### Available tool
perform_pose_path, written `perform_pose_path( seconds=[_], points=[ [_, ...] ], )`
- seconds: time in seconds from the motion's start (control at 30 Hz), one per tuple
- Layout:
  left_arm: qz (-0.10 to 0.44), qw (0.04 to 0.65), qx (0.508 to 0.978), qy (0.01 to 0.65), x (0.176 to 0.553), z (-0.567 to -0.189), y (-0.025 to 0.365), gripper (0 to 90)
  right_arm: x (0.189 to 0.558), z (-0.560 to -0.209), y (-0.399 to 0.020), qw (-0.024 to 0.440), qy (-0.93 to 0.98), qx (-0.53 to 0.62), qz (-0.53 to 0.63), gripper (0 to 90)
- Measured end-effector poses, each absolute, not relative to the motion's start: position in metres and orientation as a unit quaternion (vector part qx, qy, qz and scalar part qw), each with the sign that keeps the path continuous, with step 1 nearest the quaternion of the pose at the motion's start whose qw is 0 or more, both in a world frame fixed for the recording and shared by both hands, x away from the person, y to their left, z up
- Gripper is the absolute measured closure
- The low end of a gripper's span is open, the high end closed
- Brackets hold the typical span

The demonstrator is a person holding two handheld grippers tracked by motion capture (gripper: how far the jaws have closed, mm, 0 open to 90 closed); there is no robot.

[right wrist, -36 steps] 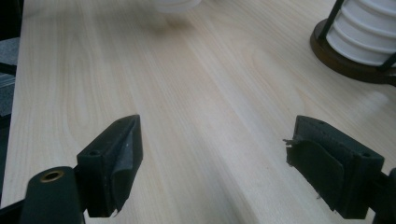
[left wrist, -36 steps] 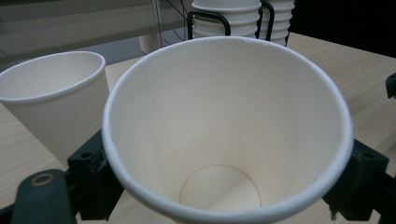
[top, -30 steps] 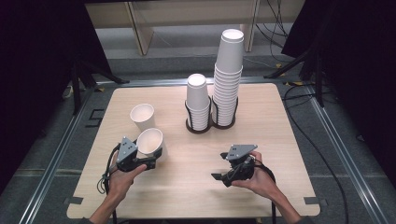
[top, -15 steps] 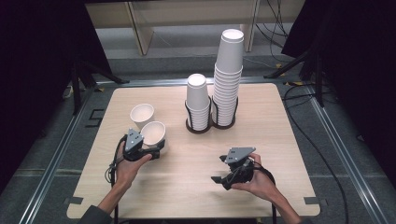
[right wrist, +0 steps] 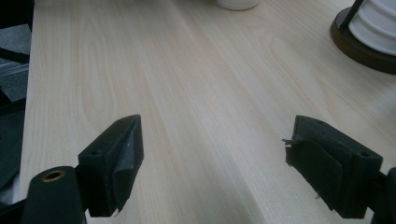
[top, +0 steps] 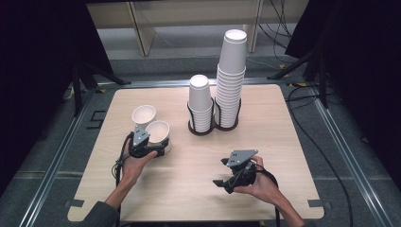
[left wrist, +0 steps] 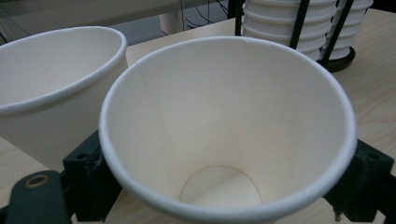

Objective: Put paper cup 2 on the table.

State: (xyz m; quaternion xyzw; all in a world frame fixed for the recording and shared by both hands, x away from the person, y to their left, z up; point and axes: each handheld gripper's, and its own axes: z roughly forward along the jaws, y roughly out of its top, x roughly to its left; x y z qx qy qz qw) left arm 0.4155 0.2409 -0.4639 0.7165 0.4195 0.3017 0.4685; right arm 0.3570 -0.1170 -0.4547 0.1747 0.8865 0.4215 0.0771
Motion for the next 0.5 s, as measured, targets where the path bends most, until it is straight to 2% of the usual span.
perform_pose_path(
  seconds=[0.5],
  points=[
    [0.3,0.491,0.708,0.411,0.418,-0.474,0.25,11.3,0.354,-0.455,-0.114,0.066,0.89,0.166,0.418,19.6]
  ],
)
